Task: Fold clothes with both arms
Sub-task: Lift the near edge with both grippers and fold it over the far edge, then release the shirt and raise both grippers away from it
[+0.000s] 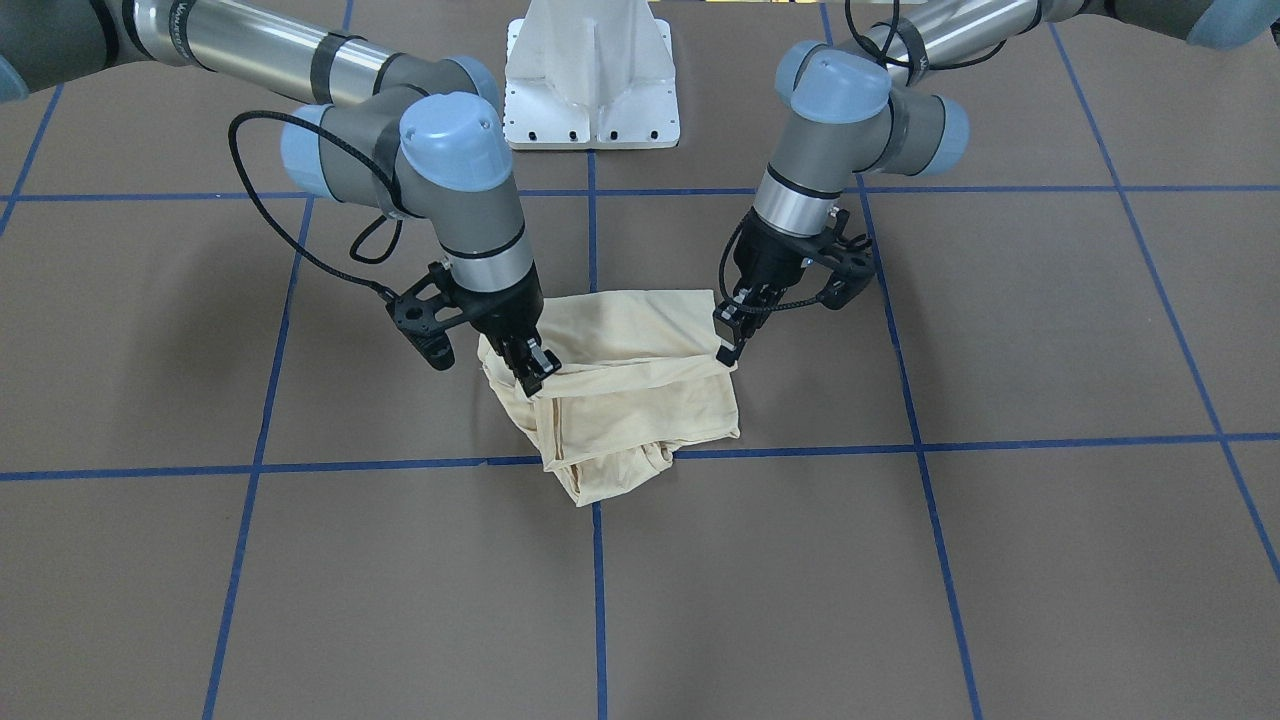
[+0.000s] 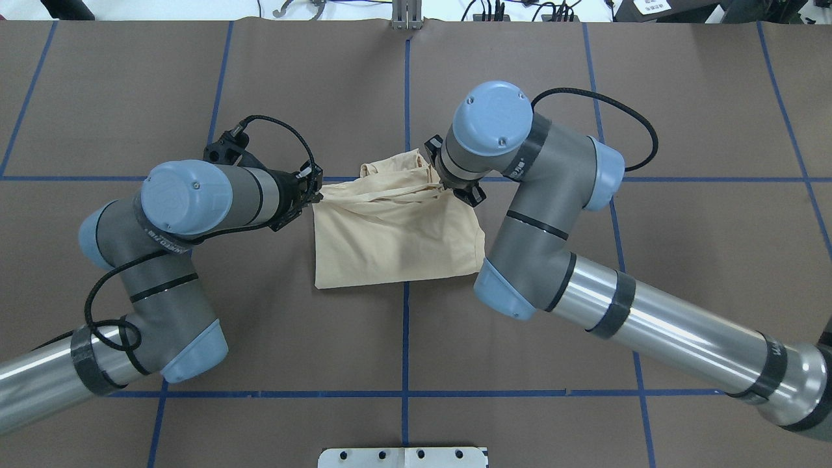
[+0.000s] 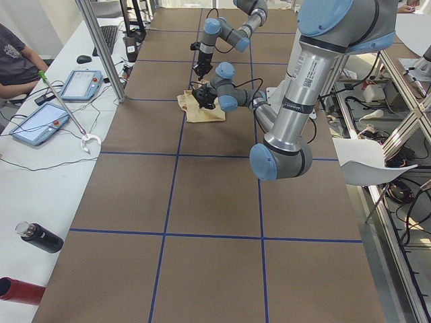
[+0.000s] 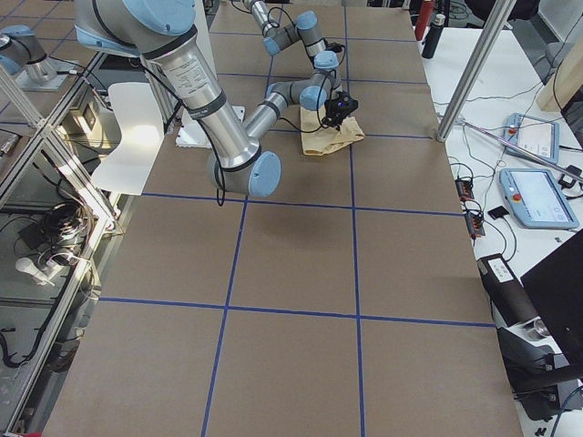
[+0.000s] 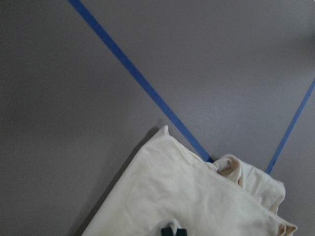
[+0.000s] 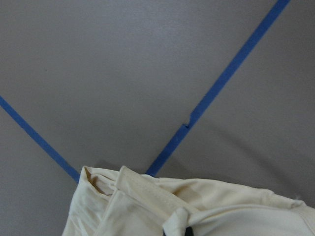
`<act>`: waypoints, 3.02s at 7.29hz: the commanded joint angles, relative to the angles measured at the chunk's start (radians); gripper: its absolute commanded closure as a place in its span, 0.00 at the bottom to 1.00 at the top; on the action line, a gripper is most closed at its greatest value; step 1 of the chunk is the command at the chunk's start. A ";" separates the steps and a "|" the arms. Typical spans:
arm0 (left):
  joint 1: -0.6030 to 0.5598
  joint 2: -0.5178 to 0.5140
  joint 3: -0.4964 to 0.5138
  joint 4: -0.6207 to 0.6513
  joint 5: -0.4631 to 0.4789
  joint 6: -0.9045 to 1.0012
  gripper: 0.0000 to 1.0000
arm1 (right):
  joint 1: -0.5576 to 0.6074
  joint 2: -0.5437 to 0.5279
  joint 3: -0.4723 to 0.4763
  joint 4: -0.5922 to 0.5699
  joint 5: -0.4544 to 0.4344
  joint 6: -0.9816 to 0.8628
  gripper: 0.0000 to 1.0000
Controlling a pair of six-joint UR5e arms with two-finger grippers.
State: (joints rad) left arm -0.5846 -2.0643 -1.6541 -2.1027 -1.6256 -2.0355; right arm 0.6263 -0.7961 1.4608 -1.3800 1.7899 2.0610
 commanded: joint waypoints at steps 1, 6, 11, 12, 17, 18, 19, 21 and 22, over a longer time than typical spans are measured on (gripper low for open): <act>-0.043 -0.051 0.109 -0.035 0.001 0.026 1.00 | 0.041 0.047 -0.129 0.057 0.032 -0.060 1.00; -0.077 -0.115 0.216 -0.077 0.003 0.074 1.00 | 0.069 0.080 -0.204 0.105 0.032 -0.085 1.00; -0.106 -0.151 0.261 -0.077 0.003 0.107 1.00 | 0.093 0.130 -0.284 0.108 0.049 -0.099 1.00; -0.107 -0.152 0.286 -0.091 0.003 0.112 0.96 | 0.099 0.161 -0.339 0.111 0.049 -0.099 0.43; -0.195 -0.152 0.304 -0.148 -0.023 0.208 0.72 | 0.179 0.238 -0.451 0.153 0.100 -0.123 0.00; -0.195 -0.151 0.300 -0.152 -0.049 0.213 0.72 | 0.181 0.230 -0.435 0.153 0.109 -0.139 0.00; -0.202 -0.139 0.277 -0.152 -0.110 0.265 0.72 | 0.202 0.162 -0.342 0.148 0.153 -0.213 0.00; -0.259 -0.009 0.101 -0.137 -0.268 0.568 0.70 | 0.300 -0.069 -0.100 0.128 0.322 -0.437 0.00; -0.315 0.056 0.045 -0.132 -0.365 0.710 0.68 | 0.365 -0.162 -0.017 0.113 0.377 -0.588 0.00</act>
State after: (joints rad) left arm -0.8419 -2.0906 -1.5255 -2.2412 -1.8763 -1.5013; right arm 0.9160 -0.8322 1.3239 -1.2500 2.0859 1.6432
